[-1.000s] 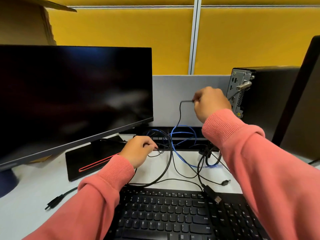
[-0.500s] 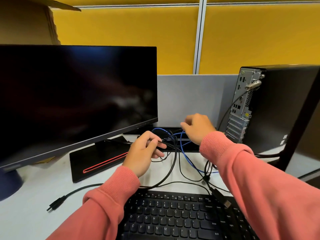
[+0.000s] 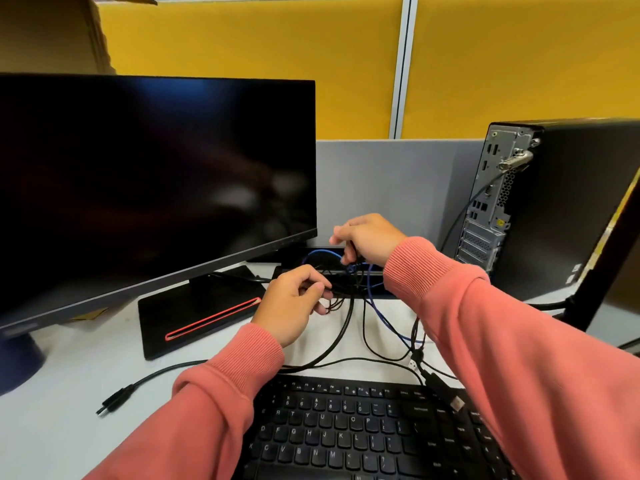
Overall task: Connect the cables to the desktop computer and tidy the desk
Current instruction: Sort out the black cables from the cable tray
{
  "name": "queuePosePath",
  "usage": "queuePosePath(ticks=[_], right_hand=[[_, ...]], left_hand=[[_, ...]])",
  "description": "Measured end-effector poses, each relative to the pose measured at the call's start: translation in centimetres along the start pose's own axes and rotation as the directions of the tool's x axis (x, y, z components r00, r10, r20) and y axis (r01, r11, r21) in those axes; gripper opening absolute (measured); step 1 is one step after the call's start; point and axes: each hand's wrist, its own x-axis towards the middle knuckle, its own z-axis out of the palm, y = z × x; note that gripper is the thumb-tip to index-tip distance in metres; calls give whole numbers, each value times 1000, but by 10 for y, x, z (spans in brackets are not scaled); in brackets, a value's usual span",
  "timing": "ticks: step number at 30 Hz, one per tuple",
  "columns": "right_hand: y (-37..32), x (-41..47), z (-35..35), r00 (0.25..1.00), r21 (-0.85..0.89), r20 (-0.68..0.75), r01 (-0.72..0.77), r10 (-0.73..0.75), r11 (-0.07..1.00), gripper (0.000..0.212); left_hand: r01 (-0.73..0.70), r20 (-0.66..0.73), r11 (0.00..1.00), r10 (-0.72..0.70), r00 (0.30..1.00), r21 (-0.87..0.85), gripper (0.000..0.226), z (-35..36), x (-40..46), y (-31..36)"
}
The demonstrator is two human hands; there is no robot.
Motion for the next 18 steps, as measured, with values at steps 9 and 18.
queuePosePath(ticks=[9,18], right_hand=[[-13,-31,-19,969,630,-144,246,-200,736,27],[-56,-68,-77,974,685,23,148,-224,713,19]], left_hand=[[-2,-4,996,2,1000,85,21,4,9,11],[38,-27,981,-33,999,188,24,10,5,13]])
